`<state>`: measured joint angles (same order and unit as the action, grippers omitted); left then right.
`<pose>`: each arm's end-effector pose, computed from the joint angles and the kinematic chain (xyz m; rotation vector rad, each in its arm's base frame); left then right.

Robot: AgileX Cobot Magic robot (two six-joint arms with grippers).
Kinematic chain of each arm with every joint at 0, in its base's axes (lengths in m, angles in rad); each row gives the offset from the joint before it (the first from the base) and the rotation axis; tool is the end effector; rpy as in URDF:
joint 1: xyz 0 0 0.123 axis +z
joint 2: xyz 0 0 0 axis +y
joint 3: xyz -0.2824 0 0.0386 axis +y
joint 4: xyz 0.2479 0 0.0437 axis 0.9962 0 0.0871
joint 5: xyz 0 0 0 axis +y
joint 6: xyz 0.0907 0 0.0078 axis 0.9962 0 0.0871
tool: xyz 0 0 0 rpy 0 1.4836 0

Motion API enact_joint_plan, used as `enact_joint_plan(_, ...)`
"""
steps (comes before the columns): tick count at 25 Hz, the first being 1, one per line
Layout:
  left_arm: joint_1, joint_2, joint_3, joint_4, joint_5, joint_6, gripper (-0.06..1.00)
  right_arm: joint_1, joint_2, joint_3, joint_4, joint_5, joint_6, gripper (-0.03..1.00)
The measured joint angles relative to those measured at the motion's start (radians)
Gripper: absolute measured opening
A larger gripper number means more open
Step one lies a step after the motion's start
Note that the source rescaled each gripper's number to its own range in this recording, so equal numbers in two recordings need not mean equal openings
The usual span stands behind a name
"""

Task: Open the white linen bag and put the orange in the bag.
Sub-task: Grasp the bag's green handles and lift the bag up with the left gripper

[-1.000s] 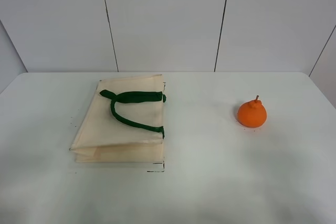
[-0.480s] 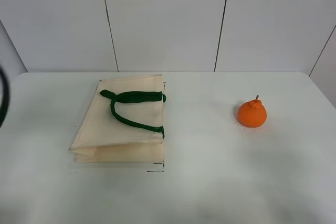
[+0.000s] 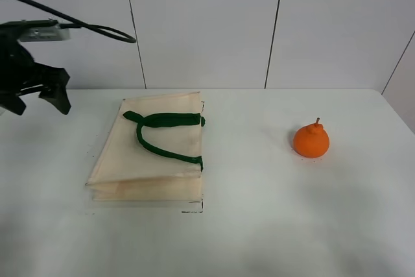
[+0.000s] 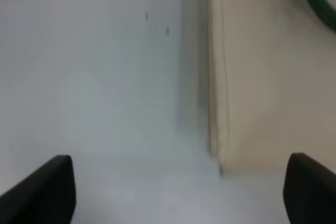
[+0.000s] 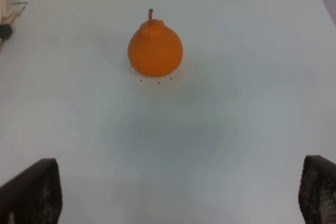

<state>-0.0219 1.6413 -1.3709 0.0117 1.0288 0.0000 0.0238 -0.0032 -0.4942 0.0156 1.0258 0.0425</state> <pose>0.3407 -0.0066 0.2926 0.0363 2.7825 0.0099 -0.0033 0.0011 0.2784 0.0184 2.0123 0.0608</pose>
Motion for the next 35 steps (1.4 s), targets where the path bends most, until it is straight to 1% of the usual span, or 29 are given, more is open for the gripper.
enact_joint_plan(3,0.000,0.166,-0.126,-0.018,-0.004,0.000,1.00,0.000,0.000,0.000,0.000,0.000,0.000,1.00)
enact_joint_plan(5,-0.002,0.243,-0.194,-0.048,-0.004,-0.020,1.00,0.000,0.000,0.000,0.000,0.000,0.000,1.00)
enact_joint_plan(7,-0.017,0.306,-0.250,-0.058,-0.004,-0.057,1.00,0.000,0.000,0.000,0.000,0.000,0.000,1.00)
enact_joint_plan(10,-0.064,0.372,-0.299,-0.058,-0.007,-0.122,1.00,0.000,0.000,0.000,0.000,0.000,0.000,1.00)
enact_joint_plan(16,-0.206,0.448,-0.314,-0.066,-0.063,-0.194,1.00,0.000,0.000,0.000,0.000,0.000,0.000,1.00)
enact_joint_plan(18,-0.235,0.467,-0.317,-0.069,-0.092,-0.209,1.00,0.000,0.000,0.000,0.000,0.000,0.000,1.00)
enact_joint_plan(20,-0.245,0.486,-0.321,-0.069,-0.114,-0.213,1.00,0.000,0.000,0.000,0.000,0.000,0.000,1.00)
enact_joint_plan(26,-0.238,0.548,-0.321,-0.023,-0.163,-0.231,1.00,0.000,0.000,0.000,0.000,0.000,0.000,1.00)
enact_joint_plan(29,-0.238,0.583,-0.321,-0.023,-0.206,-0.235,1.00,0.000,0.000,0.000,0.000,0.000,0.000,1.00)
enact_joint_plan(35,-0.238,0.655,-0.321,-0.023,-0.240,-0.236,1.00,0.000,0.000,0.000,0.000,0.000,0.000,1.00)
